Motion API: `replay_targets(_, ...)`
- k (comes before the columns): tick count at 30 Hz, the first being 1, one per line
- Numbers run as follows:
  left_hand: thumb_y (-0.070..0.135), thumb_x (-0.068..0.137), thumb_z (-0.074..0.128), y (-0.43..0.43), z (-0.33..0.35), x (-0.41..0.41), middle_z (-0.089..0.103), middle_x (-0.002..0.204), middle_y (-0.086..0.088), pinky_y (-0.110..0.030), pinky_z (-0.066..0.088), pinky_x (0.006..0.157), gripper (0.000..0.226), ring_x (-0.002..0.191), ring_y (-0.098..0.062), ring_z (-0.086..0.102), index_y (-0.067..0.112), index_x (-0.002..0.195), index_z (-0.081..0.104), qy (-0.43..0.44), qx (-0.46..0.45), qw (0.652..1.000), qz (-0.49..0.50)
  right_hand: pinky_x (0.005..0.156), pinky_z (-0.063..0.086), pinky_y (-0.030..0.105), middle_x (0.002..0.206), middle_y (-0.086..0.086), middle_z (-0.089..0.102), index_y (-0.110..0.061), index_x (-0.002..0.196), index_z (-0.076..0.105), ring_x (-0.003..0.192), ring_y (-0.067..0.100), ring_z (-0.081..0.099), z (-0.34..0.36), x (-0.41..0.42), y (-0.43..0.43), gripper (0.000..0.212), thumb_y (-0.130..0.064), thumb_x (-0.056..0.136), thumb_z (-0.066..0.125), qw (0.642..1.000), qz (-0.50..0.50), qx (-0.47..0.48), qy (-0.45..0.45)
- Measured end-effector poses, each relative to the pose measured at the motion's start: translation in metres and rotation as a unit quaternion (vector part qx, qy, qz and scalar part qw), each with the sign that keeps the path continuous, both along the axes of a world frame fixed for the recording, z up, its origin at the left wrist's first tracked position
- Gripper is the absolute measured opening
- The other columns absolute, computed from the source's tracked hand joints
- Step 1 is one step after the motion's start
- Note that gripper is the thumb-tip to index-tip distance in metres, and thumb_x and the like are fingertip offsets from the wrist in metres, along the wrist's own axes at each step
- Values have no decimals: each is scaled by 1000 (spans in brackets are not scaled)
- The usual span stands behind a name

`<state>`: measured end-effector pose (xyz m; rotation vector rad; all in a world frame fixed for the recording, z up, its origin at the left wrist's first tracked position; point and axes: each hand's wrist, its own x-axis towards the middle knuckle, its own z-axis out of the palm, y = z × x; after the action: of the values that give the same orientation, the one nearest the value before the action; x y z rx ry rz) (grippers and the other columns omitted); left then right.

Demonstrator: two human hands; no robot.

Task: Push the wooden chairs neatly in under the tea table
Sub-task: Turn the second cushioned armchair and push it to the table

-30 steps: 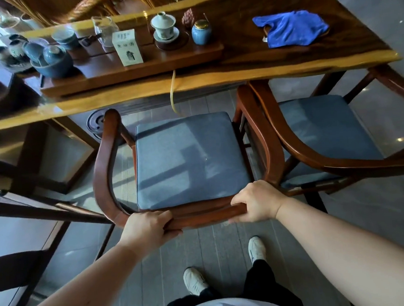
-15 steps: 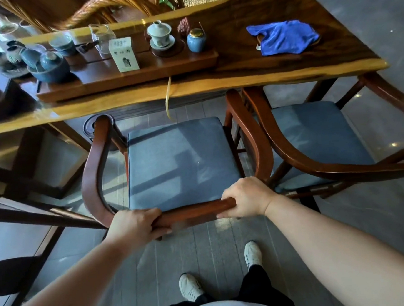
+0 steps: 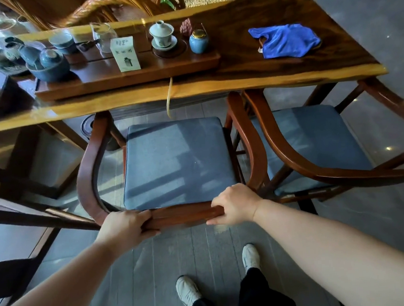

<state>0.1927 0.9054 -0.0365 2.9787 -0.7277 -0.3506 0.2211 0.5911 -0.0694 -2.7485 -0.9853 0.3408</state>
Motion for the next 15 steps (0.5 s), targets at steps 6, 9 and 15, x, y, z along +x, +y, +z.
replay_targets(6,65,76,58,-16,-6,9,71,87,4,-33,49,61,46,80,-25,66,26,101,61,0,21,1000,18,68,53,35,81,-1,74,-25,92,73,79,23,67,5,12,-15,77,-85,71,30,999,-26,16,17)
replay_targets(9,64,73,62,-17,-6,8,70,83,4,-33,47,58,43,77,-25,66,25,91,60,2,8,999,32,68,53,34,82,-3,74,-26,92,73,78,22,67,4,10,-15,76,-86,70,31,998,-47,24,23)
replay_targets(15,56,63,79,-19,-1,8,66,64,3,-29,44,45,41,55,-25,63,21,78,65,-23,-11,1000,-4,73,53,36,87,-4,74,-26,95,73,84,20,67,8,10,-16,80,-88,69,29,997,-53,20,58)
